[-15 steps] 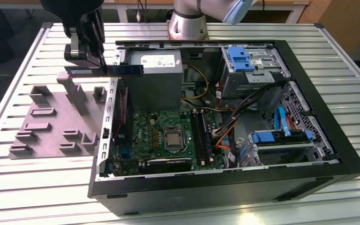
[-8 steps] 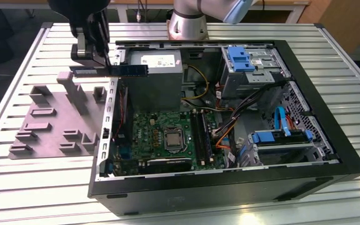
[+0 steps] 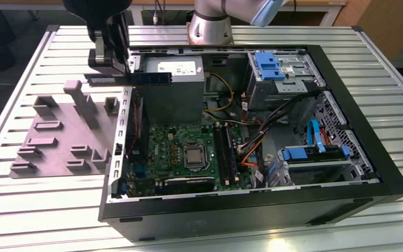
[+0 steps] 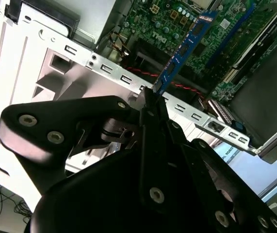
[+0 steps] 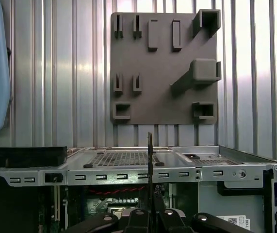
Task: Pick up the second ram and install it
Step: 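Pick up the second ram and move it above second insertion slot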
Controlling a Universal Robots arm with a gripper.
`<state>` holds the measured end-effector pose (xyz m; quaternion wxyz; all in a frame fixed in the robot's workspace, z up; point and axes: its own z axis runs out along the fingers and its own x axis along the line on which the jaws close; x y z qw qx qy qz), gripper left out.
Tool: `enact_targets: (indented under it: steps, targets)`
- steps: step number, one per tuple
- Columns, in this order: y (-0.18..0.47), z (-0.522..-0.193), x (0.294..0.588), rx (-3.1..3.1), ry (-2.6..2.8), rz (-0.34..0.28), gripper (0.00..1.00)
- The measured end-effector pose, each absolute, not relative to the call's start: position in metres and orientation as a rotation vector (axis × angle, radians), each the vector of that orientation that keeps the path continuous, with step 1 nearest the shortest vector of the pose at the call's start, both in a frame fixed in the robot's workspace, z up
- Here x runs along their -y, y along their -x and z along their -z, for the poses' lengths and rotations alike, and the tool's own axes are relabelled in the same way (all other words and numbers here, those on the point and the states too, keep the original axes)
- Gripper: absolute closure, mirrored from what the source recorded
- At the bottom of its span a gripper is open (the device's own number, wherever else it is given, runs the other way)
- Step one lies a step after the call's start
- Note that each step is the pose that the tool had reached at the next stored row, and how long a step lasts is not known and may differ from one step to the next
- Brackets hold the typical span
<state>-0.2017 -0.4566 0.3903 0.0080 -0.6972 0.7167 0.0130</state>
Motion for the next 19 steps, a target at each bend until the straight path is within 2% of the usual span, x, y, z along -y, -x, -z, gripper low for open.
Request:
enact_targets:
  steps: [19]
  targets:
    - [0.184, -0.390, 0.457, -2.240, 2.179, -0.041, 0.86]
